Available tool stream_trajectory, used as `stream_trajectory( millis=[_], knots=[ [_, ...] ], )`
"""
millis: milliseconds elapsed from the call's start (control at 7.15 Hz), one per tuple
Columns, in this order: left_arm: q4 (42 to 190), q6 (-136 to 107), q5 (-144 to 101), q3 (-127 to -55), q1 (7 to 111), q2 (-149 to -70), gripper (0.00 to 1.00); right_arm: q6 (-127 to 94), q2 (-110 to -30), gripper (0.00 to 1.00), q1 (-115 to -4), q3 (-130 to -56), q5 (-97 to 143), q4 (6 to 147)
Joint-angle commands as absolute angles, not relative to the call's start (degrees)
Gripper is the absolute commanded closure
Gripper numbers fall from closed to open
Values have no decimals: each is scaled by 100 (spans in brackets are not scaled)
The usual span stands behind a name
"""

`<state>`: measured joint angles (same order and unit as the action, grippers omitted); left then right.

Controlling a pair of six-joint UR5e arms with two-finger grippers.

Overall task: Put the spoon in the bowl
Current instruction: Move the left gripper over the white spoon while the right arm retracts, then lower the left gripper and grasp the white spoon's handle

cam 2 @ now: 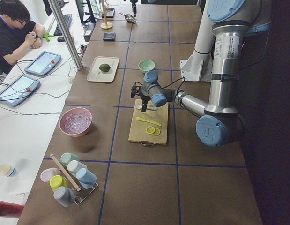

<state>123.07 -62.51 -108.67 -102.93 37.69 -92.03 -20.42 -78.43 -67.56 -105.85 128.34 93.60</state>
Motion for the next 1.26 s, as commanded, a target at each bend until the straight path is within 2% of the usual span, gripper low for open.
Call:
stream_trajectory(
  millis=[0, 699, 839, 1119],
  knots=[
    [12305, -6240, -10890, -10266, 3762, -9220, 21, -2039, -7849, 0, -6759, -10591, 12832, 9360],
    [12296, -6240, -10907, -10283, 3753, -9176, 42, -2048, -7840, 0, -6776, -10591, 12832, 9360],
    [12287, -6240, -10907, -10309, 3762, -9167, 49, -2048, -7849, 0, -6776, -10591, 12832, 9360],
    [12287, -6258, -10907, -10371, 3762, -9150, 73, -2048, -7857, 0, -6776, -10591, 12832, 9360]
  ],
)
